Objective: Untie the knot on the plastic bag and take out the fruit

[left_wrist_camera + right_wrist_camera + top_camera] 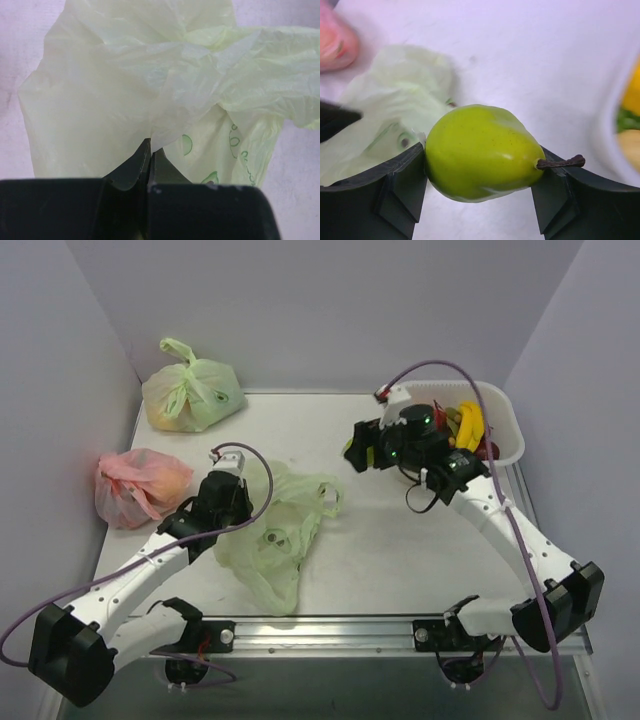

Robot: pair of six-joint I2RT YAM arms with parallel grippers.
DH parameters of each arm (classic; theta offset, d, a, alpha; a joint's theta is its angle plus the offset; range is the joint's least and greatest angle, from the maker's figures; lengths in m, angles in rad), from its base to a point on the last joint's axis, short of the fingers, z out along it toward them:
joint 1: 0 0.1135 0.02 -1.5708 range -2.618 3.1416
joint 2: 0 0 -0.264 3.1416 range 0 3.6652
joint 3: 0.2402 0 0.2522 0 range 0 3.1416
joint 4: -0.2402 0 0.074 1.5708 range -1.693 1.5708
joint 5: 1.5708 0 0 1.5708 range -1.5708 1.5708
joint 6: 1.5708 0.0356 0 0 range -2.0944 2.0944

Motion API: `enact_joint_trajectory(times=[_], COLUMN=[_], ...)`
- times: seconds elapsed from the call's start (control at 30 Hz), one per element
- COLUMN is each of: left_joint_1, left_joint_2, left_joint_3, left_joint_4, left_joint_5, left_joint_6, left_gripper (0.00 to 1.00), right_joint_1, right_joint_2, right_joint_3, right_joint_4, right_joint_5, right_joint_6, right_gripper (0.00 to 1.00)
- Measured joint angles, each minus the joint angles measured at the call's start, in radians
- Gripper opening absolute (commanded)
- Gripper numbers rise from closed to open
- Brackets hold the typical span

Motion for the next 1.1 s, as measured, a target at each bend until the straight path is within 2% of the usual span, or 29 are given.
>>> enact_joint_trajectory(times=[0.23,0.3,0.37,0.4,0.5,0.57,0.67,0.83,1.1], left_joint_1=[0.001,0.001,0.001,0.001,0.003,0.005,0.006,0.007,0.008], left_joint_2=[-0.048,-0.056,-0.056,-0.056,-0.057,-0.061,-0.066,-0.072,-0.081], left_joint_3=[-0.012,-0.019,-0.021,-0.021,-0.022,-0.023,-0.024,-0.024,-0.029], left_joint_4=[0.030,0.045,0.059,0.062,0.069,0.070,0.071,0.076,0.091], left_joint_5=[0.155,0.191,0.220,0.231,0.252,0.261,0.269,0.285,0.316], left_joint_6=[0.156,0.175,0.186,0.190,0.200,0.203,0.203,0.203,0.203], left_gripper=[0.00,0.00,0.00,0.00,0.00,0.00,0.00,0.00,0.00], right_joint_1=[-0.336,-0.412,-0.463,-0.485,-0.537,-0.559,-0.570,-0.569,-0.568], right_joint_2=[0.056,0.127,0.203,0.240,0.344,0.394,0.411,0.344,-0.006], right_joint_3=[0.111,0.158,0.198,0.213,0.249,0.265,0.270,0.273,0.177], right_joint_4=[-0.035,-0.038,-0.039,-0.038,-0.045,-0.053,-0.076,-0.095,-0.105], right_joint_5=[0.247,0.297,0.335,0.349,0.375,0.395,0.415,0.415,0.362], right_joint_6=[-0.003,0.011,0.022,0.029,0.052,0.064,0.073,0.078,0.087], right_gripper=[0.45,0.51,0.60,0.71,0.92,0.98,1.00,1.00,1.00])
